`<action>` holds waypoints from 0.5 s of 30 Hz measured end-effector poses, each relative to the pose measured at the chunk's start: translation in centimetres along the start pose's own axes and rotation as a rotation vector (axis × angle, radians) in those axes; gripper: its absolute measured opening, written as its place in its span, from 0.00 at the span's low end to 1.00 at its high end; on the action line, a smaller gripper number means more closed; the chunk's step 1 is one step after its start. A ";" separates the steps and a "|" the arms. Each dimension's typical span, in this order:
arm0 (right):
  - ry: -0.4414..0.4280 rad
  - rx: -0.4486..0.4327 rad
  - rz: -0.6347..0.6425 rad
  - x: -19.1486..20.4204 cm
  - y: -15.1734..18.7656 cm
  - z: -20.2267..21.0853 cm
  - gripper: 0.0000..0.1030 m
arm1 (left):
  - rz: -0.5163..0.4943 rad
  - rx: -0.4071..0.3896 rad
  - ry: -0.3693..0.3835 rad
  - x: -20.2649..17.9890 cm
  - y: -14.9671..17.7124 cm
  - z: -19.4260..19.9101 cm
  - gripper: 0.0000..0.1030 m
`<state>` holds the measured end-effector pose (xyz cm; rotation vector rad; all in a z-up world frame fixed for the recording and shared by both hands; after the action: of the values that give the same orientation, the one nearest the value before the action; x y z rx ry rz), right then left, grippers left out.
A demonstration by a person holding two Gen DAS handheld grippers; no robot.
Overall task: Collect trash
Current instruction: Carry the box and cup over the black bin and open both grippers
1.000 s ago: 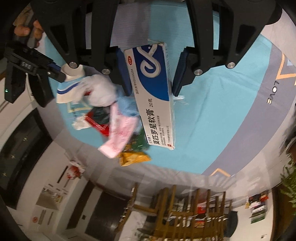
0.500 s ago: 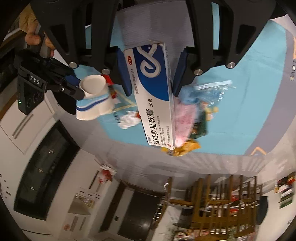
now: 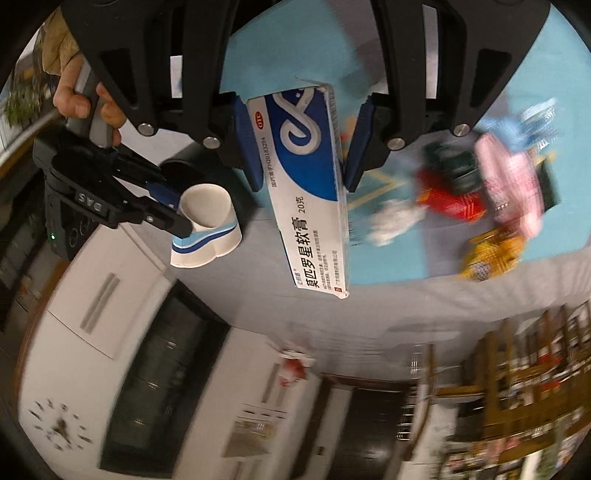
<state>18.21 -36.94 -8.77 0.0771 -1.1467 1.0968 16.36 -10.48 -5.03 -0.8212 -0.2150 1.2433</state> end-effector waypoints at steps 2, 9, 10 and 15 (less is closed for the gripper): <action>0.085 -0.053 0.009 -1.0 -0.9 1.4 0.39 | -0.049 0.017 0.049 -2.4 -1.0 -1.8 0.45; 0.277 -0.221 -0.047 -5.6 -4.4 5.0 0.40 | -0.177 0.094 0.165 -9.6 -3.7 -8.9 0.45; 0.283 -0.221 -0.061 -6.1 -4.6 4.8 0.40 | -0.184 0.107 0.180 -10.3 -4.0 -9.7 0.45; 0.319 -0.180 -0.179 -9.8 -5.7 2.9 0.49 | -0.178 0.169 0.235 -12.8 -5.3 -14.8 0.51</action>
<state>20.45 -47.90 -12.21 -0.1304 -0.9266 0.8098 24.30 -28.79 -8.36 -0.7763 0.0074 0.9751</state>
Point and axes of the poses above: each gripper's, at about its wrist camera, not at the fingertips, and z roughly against the way its jaws point, x to its left, y to its underside, the point moved 2 cm from there along -z, roughly the way its jaws point, and after that the axes turned 6 degrees about x, right-handed, at the moved point
